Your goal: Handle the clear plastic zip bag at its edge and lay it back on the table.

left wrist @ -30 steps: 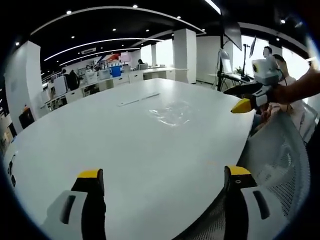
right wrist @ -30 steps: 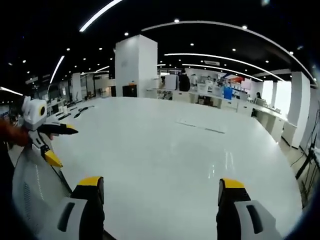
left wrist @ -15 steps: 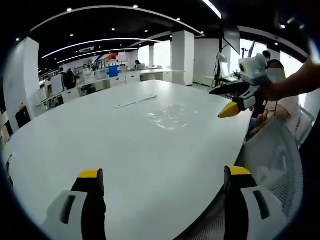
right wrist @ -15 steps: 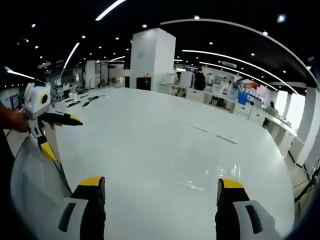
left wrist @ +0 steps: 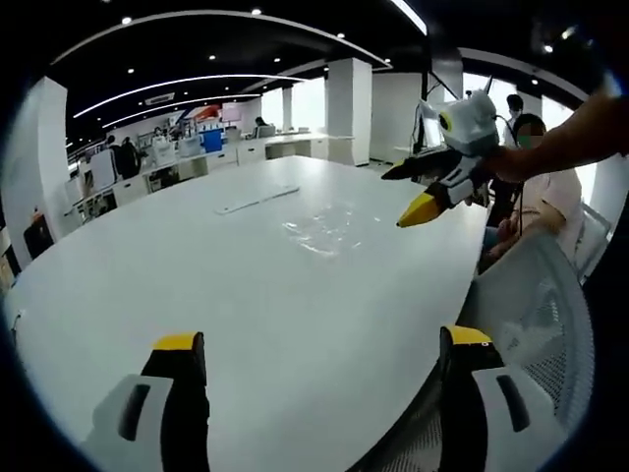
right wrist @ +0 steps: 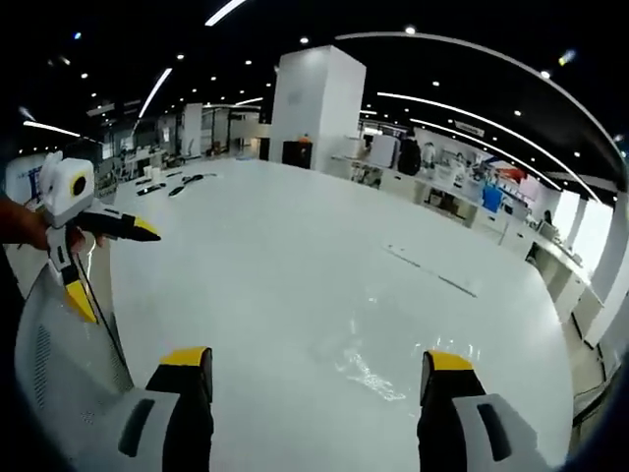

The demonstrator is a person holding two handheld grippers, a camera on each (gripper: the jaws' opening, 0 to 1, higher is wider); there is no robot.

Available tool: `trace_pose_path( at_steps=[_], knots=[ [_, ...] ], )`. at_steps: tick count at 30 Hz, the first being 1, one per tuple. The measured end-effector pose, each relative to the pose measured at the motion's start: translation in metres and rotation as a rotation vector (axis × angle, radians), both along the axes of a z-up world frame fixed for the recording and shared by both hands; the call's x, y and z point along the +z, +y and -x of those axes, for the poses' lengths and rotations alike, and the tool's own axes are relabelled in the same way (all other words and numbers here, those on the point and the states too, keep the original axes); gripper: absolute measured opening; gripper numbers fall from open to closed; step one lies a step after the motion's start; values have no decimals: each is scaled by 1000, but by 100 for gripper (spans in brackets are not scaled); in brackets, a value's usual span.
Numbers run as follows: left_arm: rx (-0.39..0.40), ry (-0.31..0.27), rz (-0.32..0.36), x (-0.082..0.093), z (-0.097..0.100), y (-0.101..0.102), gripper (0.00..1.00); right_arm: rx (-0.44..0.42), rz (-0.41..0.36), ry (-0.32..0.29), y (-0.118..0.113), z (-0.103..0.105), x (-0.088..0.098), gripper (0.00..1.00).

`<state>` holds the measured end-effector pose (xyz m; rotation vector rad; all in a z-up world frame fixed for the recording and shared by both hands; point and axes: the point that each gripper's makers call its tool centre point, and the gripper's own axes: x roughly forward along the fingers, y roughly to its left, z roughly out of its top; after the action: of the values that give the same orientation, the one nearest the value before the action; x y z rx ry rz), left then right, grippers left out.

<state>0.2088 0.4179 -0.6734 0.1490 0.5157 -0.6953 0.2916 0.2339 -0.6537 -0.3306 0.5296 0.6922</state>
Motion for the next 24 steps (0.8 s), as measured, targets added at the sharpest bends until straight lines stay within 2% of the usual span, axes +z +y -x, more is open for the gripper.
trace_pose_path(
  at_steps=[6, 13, 16, 19, 24],
  knots=[
    [-20, 7, -5, 1, 3, -4, 97, 30, 41, 11, 11, -10, -9, 76],
    [-14, 17, 5, 2, 5, -7, 97, 46, 57, 36, 17, -22, -20, 71],
    [-14, 26, 8, 1, 6, -8, 96, 43, 64, 60, 20, -24, -25, 63],
    [-19, 25, 1, 1, 7, -8, 95, 48, 105, 26, 18, -33, -30, 55],
    [-16, 17, -4, 3, 7, -8, 94, 33, 82, 57, 20, -43, -40, 55]
  ],
)
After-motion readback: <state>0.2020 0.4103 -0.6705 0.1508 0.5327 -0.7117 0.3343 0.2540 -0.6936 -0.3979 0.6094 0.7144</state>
